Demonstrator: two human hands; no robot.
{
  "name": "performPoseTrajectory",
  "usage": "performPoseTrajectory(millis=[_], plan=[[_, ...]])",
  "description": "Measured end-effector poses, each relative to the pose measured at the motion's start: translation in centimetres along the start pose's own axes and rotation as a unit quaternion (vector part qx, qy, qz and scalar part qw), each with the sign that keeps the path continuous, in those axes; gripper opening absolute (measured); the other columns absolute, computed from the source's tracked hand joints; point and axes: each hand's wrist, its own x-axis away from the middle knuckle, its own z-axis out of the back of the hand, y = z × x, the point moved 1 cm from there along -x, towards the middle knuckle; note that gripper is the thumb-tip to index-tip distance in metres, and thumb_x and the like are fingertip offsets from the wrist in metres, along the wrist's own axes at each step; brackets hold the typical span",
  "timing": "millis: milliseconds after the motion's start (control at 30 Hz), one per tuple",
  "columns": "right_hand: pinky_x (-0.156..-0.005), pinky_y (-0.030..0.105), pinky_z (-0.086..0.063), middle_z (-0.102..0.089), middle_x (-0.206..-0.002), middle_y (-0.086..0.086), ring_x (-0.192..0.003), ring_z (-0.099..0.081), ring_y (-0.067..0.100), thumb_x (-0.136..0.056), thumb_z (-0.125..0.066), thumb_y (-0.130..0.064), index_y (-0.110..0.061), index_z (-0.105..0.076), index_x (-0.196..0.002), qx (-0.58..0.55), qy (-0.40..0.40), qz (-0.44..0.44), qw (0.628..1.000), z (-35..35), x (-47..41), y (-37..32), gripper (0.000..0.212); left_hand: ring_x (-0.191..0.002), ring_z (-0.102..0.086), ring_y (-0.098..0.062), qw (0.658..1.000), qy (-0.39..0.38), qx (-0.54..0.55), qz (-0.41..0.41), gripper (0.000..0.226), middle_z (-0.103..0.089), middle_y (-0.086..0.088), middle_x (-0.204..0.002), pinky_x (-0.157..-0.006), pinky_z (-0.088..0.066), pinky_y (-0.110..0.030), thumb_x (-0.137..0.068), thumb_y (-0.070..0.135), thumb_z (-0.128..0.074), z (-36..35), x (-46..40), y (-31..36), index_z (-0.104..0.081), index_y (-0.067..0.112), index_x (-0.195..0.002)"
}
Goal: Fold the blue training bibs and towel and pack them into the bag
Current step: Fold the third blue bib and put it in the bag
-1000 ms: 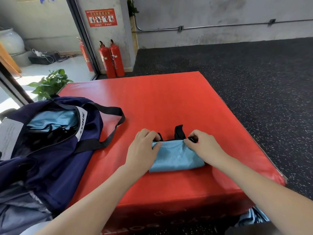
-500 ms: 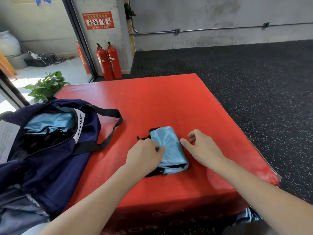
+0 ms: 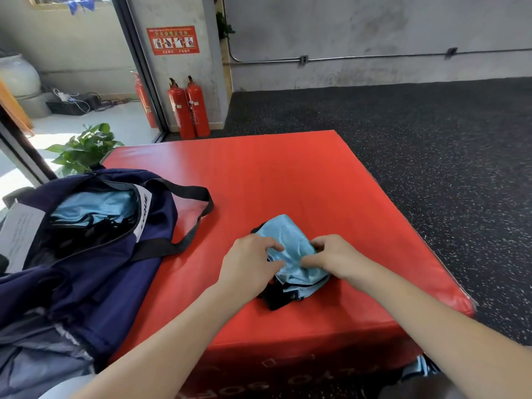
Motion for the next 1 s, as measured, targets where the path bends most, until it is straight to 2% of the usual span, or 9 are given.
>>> performPoseTrajectory(millis=[33, 167, 233, 333, 433, 533, 767, 900, 1000], plan=[[-0.057, 0.022, -0.042, -0.060, -0.060, -0.010, -0.058, -0.054, 0.005, -0.070, -0.078, -0.016, -0.015, -0.070, -0.077, -0.021, -0.005, 0.007, 1.000, 0.0, 0.1, -0.3, 0.011, -0.082, -0.053, -0.005, 0.999, 0.025, 0.009, -0.028, 0.023, -0.052, 0.016, -0.085, -0.075, -0.049, -0.027, -0.082, 0.030, -0.076, 0.2, -0.2, -0.1, -0.075, 0.039, -0.103], [-0.057, 0.018, -0.041, -0.062, -0.068, -0.007, -0.065, -0.056, 0.007, -0.079, -0.068, 0.002, -0.017, -0.066, -0.080, -0.083, -0.017, 0.056, 0.995, -0.1, 0.9, -1.5, 0.019, -0.116, -0.036, -0.007, 0.989, 0.102, 0.019, -0.105, 0.027, -0.045, 0.020, -0.118, -0.101, -0.024, -0.023, -0.080, 0.019, -0.077, 2.1, -1.0, -1.1, -0.078, 0.045, -0.088], [-0.062, 0.020, -0.044, -0.067, -0.077, -0.002, -0.072, -0.060, 0.009, -0.081, -0.065, 0.004, -0.013, -0.068, -0.087, -0.106, -0.038, 0.074, 0.991, 0.0, 1.3, -2.0, 0.018, -0.128, -0.031, 0.000, 0.994, 0.041, 0.056, -0.083, 0.029, -0.044, 0.024, -0.131, -0.107, -0.019, -0.023, -0.079, 0.019, -0.077, 3.4, -1.2, -1.2, -0.077, 0.048, -0.084], [-0.070, 0.026, -0.046, -0.069, -0.084, 0.002, -0.079, -0.062, 0.012, -0.082, -0.064, 0.006, -0.009, -0.069, -0.095, -0.124, -0.068, 0.088, 0.986, 0.4, 1.8, -2.2, 0.021, -0.104, -0.057, 0.003, 0.977, -0.100, 0.184, -0.049, 0.027, -0.063, 0.012, -0.113, -0.094, -0.041, -0.019, -0.080, 0.011, -0.078, 5.0, -1.2, -1.2, -0.081, 0.038, -0.084], [-0.073, 0.027, -0.047, -0.069, -0.087, 0.003, -0.082, -0.063, 0.014, -0.084, -0.064, 0.006, -0.012, -0.071, -0.096, -0.136, -0.093, 0.092, 0.982, 0.3, 2.2, -2.5, 0.023, -0.076, -0.061, 0.002, 0.968, -0.126, 0.214, -0.021, 0.017, -0.074, 0.009, -0.086, -0.074, -0.045, -0.014, -0.081, 0.012, -0.079, 6.3, -0.4, -1.7, -0.082, 0.028, -0.087], [-0.078, 0.031, -0.048, -0.072, -0.092, 0.006, -0.086, -0.065, 0.017, -0.084, -0.068, 0.004, -0.013, -0.073, -0.099, -0.147, -0.112, 0.086, 0.979, -0.2, 2.4, -2.6, 0.023, -0.079, -0.064, 0.002, 0.967, -0.126, 0.222, -0.012, 0.015, -0.077, 0.009, -0.088, -0.078, -0.049, -0.016, -0.081, 0.012, -0.079, 7.0, 0.7, -2.3, -0.082, 0.025, -0.087], [-0.091, 0.041, -0.053, -0.073, -0.113, 0.018, -0.097, -0.070, 0.029, -0.065, -0.091, -0.018, -0.001, -0.070, -0.115, -0.266, -0.122, 0.029, 0.956, -3.2, 2.5, -4.0, 0.056, -0.105, -0.061, 0.006, 0.977, 0.016, 0.211, -0.033, 0.021, -0.073, 0.018, -0.107, -0.094, -0.043, -0.011, -0.094, 0.018, -0.068, 9.0, 3.0, -4.2, -0.078, 0.036, -0.098], [-0.091, 0.043, -0.050, -0.074, -0.107, 0.016, -0.094, -0.065, 0.028, -0.069, -0.087, -0.020, 0.001, -0.068, -0.112, -0.276, -0.100, 0.038, 0.955, -6.2, 3.1, -5.4, 0.051, -0.099, -0.061, -0.006, 0.976, 0.099, 0.195, -0.002, 0.027, -0.067, 0.007, -0.111, -0.090, -0.045, -0.013, -0.095, 0.025, -0.065, 10.7, 4.5, -6.1, -0.072, 0.050, -0.102], [-0.090, 0.048, -0.052, -0.072, -0.096, 0.015, -0.088, -0.065, 0.028, -0.077, -0.085, -0.018, 0.000, -0.066, -0.101, -0.306, -0.050, 0.078, 0.948, -8.3, 3.1, -7.3, 0.036, -0.096, -0.057, 0.000, 0.972, 0.128, 0.195, 0.037, 0.026, -0.062, 0.003, -0.112, -0.082, -0.040, -0.003, -0.091, 0.028, -0.067, 12.2, 5.8, -7.1, -0.070, 0.044, -0.111]])
